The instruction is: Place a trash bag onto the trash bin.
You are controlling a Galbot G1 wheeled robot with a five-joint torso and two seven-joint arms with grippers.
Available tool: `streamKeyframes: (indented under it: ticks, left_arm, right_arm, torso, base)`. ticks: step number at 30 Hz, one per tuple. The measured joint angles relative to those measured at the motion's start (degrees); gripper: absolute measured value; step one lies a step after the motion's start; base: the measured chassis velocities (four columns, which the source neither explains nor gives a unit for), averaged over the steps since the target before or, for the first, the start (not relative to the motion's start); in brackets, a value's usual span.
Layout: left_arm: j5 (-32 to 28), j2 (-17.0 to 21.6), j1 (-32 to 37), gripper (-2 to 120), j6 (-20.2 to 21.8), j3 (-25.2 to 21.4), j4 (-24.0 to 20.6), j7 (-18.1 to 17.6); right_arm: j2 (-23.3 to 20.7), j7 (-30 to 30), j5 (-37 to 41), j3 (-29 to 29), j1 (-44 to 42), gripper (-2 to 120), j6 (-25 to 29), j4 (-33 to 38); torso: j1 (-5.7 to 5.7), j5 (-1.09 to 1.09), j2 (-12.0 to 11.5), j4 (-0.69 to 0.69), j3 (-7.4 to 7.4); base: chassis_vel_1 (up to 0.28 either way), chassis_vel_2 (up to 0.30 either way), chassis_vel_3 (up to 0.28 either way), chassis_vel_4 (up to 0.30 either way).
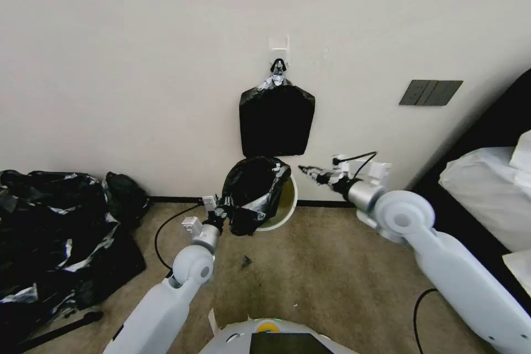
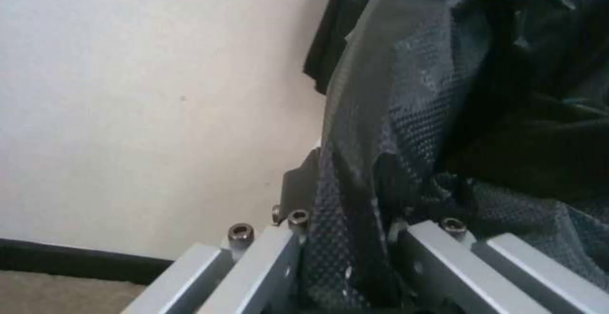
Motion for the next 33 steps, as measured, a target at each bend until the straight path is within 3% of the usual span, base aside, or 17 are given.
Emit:
streamKeyframes:
  ticks: [6,9,10,13,15,18,21,22,24,26,27,28,33]
  left_arm:
    - [3.8,0.4,-1.2,1,0.7,0.9,0.4,-3.0]
    - [8.5,0.4,-1.5,1,0.1,1.7,0.5,-5.3]
    - [8.5,0.4,-1.5,1,0.1,1.7,0.5,-5.3]
    - [13.6,0.4,-1.8,1,-1.4,2.7,0.8,-6.4]
    - [14.7,0.4,-1.8,1,-1.6,2.9,0.8,-6.5]
    - [16.0,0.6,-1.9,1,-1.7,3.4,0.8,-6.4]
    - [16.7,1.0,-2.2,1,-1.5,3.8,0.7,-6.1]
    - [16.7,1.0,-2.2,1,-1.5,3.8,0.7,-6.1]
    - [17.6,1.4,-2.2,1,-1.2,4.0,0.6,-5.6]
    - [17.6,1.4,-2.2,1,-1.2,4.0,0.6,-5.6]
    - [18.3,1.7,-2.3,1,-1.1,4.0,0.5,-5.3]
    - [19.8,2.4,-2.2,1,-1.1,4.0,0.0,-4.9]
    - [22.3,3.0,-1.8,1,-1.4,3.6,-0.5,-4.2]
  right_arm:
    - [0.6,4.7,0.8,0.2,-0.1,72,0.1,6.9]
    - [3.5,17.1,6.3,-4.9,-0.1,85,1.8,12.1]
    - [3.5,17.1,6.3,-4.9,-0.1,85,1.8,12.1]
    - [6.1,26.0,13.7,-8.3,0.1,98,5.1,14.9]
    - [6.5,27.0,15.4,-8.7,0.1,99,5.4,15.4]
    - [6.3,24.9,15.1,-9.3,-0.7,100,4.0,15.9]
    - [4.3,8.0,2.5,-10.8,-1.8,100,0.7,14.4]
    - [4.3,8.0,2.5,-10.8,-1.8,100,0.7,14.4]
    - [3.1,0.1,-5.6,-13.7,-0.1,100,-0.8,12.9]
    - [3.1,0.1,-5.6,-13.7,-0.1,100,-0.8,12.9]
    - [2.7,-2.6,-8.3,-15.6,1.2,100,-1.4,12.3]
    - [2.3,-7.0,-14.7,-21.6,5.2,100,-2.5,10.8]
    - [2.6,-8.4,-20.8,-29.0,8.5,98,-4.0,9.3]
  torso:
    - [0.0,-0.01,0.0,0.01,0.0]
    - [0.0,0.0,0.0,0.02,0.0]
    - [0.0,0.0,0.0,0.02,0.0]
    - [0.0,0.0,0.0,0.02,0.0]
    - [0.0,0.0,0.0,0.02,0.0]
    - [0.0,0.0,0.0,0.02,0.0]
    - [0.0,0.01,0.0,0.0,0.0]
    - [0.0,0.01,0.0,0.0,0.0]
    - [0.0,0.0,0.0,0.0,0.0]
    - [0.0,0.0,0.0,0.0,0.0]
    - [0.0,0.0,0.0,0.01,0.0]
    - [0.0,0.0,0.0,0.02,0.0]
    - [0.0,0.0,0.0,0.02,0.0]
  base:
    - [0.0,0.0,0.0,0.0]
    - [0.0,0.0,0.0,0.0]
    - [0.0,0.0,0.0,0.0]
    - [0.0,0.0,0.0,0.0]
    - [0.0,0.0,0.0,0.0]
    - [0.0,0.0,0.0,0.0]
    - [0.0,0.0,0.0,0.0]
    - [0.0,0.0,0.0,0.0]
    - [0.0,0.0,0.0,0.0]
    - [0.0,0.0,0.0,0.0]
    - [0.0,0.0,0.0,0.0]
    - [0.0,0.0,0.0,0.0]
    - [0.0,0.0,0.0,0.0]
